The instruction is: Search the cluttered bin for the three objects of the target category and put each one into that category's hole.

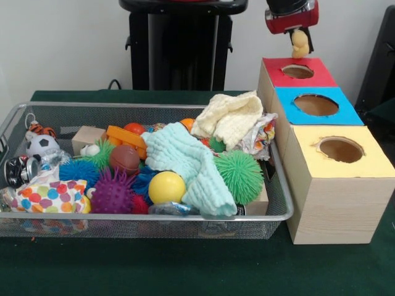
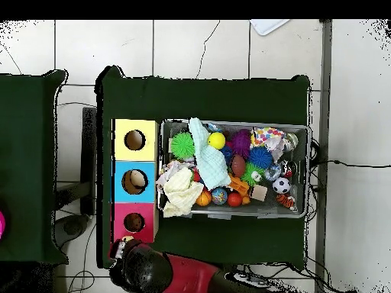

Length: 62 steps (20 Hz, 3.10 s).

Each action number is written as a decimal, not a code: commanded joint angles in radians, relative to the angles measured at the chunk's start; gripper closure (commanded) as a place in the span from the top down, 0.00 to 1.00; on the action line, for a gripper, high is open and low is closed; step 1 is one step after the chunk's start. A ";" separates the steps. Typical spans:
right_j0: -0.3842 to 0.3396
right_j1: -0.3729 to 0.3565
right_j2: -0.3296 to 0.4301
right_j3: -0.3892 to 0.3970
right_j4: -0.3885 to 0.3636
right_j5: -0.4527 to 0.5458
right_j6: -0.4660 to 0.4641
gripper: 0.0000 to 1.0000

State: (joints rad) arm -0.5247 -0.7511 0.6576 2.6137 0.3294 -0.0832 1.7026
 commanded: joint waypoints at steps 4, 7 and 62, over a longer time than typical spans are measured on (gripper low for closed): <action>-0.038 -0.059 -0.004 -0.161 0.045 0.063 0.227 0.00; -0.041 -0.060 -0.003 -0.155 0.044 0.061 0.230 0.00; 0.100 -0.060 -0.273 -0.270 -0.038 0.146 0.093 1.00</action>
State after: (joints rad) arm -0.3953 -0.8069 0.5253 2.4991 0.2950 0.0016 1.7028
